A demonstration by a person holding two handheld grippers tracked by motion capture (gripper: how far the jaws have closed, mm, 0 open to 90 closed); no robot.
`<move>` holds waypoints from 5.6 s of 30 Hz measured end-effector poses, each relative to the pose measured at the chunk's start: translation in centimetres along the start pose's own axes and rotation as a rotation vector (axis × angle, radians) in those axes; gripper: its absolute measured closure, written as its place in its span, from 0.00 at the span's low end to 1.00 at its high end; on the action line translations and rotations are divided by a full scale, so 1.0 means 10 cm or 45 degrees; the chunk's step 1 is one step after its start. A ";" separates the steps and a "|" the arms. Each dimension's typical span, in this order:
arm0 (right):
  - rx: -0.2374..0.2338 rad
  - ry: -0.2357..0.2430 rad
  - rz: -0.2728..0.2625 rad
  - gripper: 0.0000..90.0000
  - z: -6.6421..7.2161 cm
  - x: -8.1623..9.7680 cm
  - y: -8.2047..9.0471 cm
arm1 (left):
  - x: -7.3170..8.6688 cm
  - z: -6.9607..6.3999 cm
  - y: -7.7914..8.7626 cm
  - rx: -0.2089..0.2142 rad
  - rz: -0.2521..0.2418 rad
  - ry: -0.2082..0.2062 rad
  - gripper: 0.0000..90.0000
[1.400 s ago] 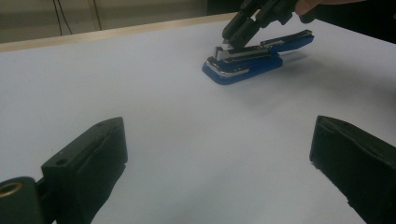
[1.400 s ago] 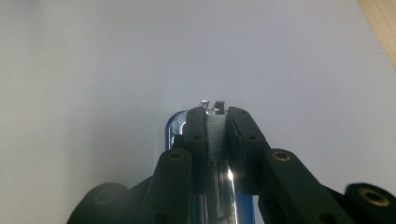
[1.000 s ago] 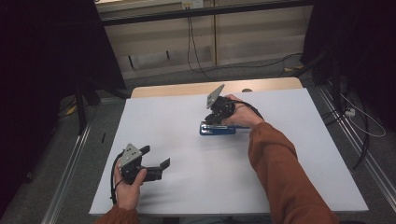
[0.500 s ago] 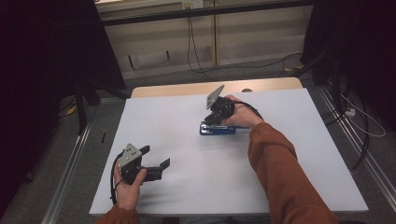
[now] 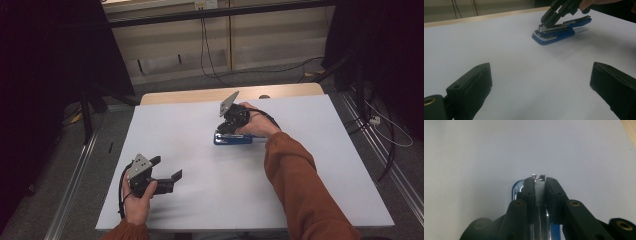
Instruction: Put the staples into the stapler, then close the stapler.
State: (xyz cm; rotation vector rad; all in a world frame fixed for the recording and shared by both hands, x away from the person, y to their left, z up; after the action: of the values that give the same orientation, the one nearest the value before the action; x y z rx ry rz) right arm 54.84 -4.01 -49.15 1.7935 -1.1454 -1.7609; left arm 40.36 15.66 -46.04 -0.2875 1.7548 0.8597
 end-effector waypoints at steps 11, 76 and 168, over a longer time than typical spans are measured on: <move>0.000 0.005 0.006 0.86 -0.02 0.00 0.00 | 0.00 0.00 0.00 0.002 0.000 0.003 0.05; 0.282 -0.445 -0.169 0.39 -0.11 0.24 0.40 | 0.02 0.00 -0.01 -0.002 0.014 0.008 0.05; 0.713 -0.768 -0.451 1.00 0.58 1.41 1.43 | -0.12 -0.12 -0.33 0.084 0.027 0.017 0.07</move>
State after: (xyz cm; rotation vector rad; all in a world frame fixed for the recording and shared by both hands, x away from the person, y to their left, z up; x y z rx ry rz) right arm 43.60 -21.63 -48.35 1.8979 -1.7855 -2.4884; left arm 41.80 12.29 -46.13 -0.2327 1.7979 0.8150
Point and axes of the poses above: each handheld gripper's, and its own axes: y roughly backward along the jaws, x roughly out of its underside, z roughly to its left, the point moved 10 cm from there along -y, roughly forward along the jaws, and after that the axes turned 6 degrees about x, right-handed, at the moved point
